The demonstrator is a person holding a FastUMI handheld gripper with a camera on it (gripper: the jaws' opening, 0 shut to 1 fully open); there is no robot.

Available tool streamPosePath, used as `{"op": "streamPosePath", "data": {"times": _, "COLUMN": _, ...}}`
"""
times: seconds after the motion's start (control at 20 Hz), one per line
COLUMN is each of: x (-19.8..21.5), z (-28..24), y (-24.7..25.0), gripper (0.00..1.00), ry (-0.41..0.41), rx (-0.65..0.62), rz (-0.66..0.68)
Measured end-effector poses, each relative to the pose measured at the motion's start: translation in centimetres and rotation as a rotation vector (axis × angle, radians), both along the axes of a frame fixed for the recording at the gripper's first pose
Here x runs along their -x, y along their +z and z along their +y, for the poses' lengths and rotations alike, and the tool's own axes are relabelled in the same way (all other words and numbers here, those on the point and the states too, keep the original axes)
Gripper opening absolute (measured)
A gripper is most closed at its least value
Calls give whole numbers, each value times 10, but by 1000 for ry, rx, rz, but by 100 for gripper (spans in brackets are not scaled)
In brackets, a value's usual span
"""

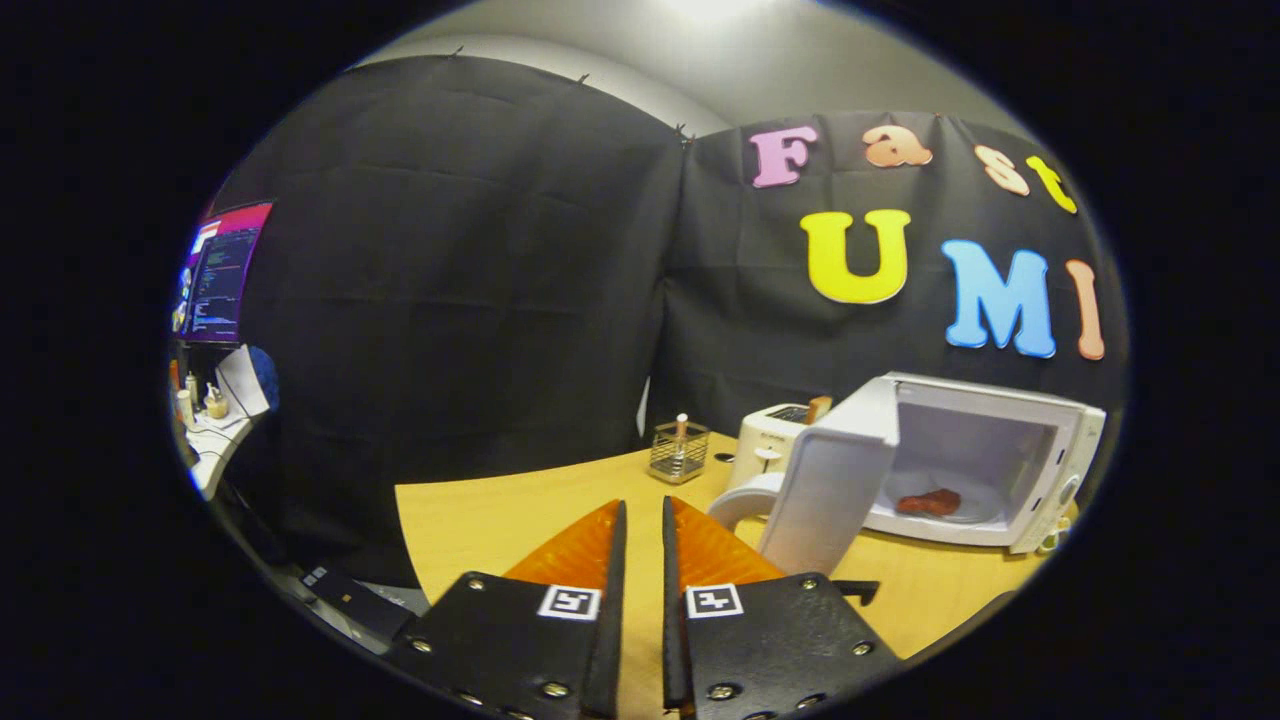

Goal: Open the microwave, put the food inside, and close the microwave door.

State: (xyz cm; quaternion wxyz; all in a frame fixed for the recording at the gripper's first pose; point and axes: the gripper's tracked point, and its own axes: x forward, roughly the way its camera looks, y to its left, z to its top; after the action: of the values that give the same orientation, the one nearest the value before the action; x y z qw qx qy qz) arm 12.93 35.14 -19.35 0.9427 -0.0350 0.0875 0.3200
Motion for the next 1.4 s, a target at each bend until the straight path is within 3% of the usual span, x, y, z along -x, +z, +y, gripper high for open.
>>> {"op": "streamPosePath", "data": {"times": 0.1, "x": 6, "z": 2, "y": -6, "gripper": 8, "ry": 16, "rx": -28, "rz": 10}}
{"op": "streamPosePath", "data": {"times": 0.35, "x": 14, "z": -39, "y": -15, "gripper": 8, "ry": -45, "rx": -21, "rz": 5}}
{"op": "streamPosePath", "data": {"times": 0.5, "x": 14, "z": -70, "y": -21, "gripper": 1, "ry": -85, "rx": -48, "rz": 57}}
{"op": "streamPosePath", "data": {"times": 0.7, "x": -5, "z": -135, "y": -24, "gripper": 1, "ry": -212, "rx": 3, "rz": 38}}
{"op": "streamPosePath", "data": {"times": 1.0, "x": -43, "z": -229, "y": -31, "gripper": 1, "ry": -397, "rx": -22, "rz": 81}}
{"op": "streamPosePath", "data": {"times": 1.4, "x": -100, "z": -312, "y": -31, "gripper": 1, "ry": -589, "rx": -13, "rz": 55}}
